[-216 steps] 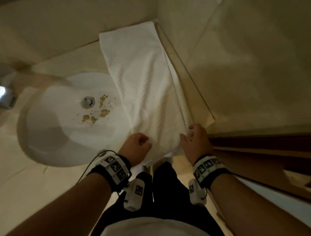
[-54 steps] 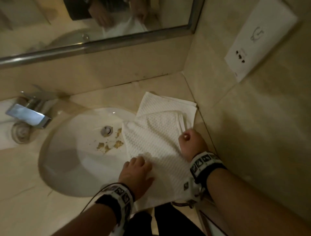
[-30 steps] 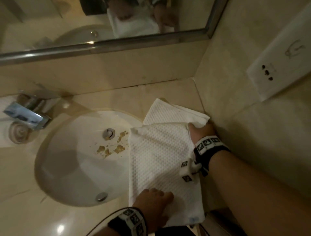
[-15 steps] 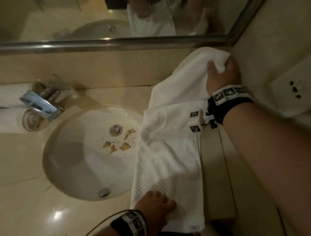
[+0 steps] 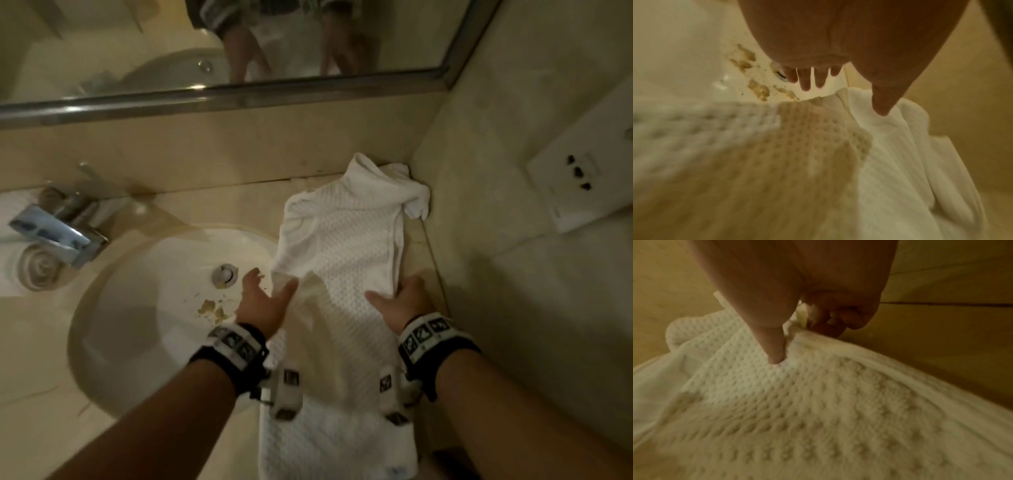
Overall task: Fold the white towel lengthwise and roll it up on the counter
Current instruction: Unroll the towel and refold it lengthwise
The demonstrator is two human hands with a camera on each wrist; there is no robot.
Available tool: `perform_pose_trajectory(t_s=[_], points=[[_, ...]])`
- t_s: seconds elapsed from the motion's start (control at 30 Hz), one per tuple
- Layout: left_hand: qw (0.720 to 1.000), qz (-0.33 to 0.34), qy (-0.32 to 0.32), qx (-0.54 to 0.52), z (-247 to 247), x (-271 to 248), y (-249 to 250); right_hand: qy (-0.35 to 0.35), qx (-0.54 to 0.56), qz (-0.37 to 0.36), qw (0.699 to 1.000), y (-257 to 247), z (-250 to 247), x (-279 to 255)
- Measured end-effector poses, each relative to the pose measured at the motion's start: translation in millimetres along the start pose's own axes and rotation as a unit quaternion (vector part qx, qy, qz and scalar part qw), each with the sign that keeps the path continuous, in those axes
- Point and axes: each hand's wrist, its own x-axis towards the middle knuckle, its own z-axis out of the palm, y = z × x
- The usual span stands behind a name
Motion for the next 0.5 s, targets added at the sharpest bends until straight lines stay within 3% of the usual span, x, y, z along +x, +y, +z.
perform_pose_trajectory(t_s=[0.07,0.13,0.33,0.5], points=[[0.992,-0.068,-0.052,-0.096,0.7,16.5,7.2,-0.036,-0.013,-0.008,0.999,0.6,0.8,0.2],[0.985,-0.079,-0.108,-0.111,-0.9,24.8,10.1,-0.046,-0.023,-0.008,0.999,-0.2,-4.9,0.2],[0.983,0.004,-0.139,-0.12,-3.4,14.9,35.3,0.006,-0.045,-0.03,0.999,0.5,-44.3,-4.1],[0.971,0.073,-0.113,-0.196,1.9,13.5,85.3,0.135,0.044,-0.105,0.984,-42.0,-73.9,4.7]])
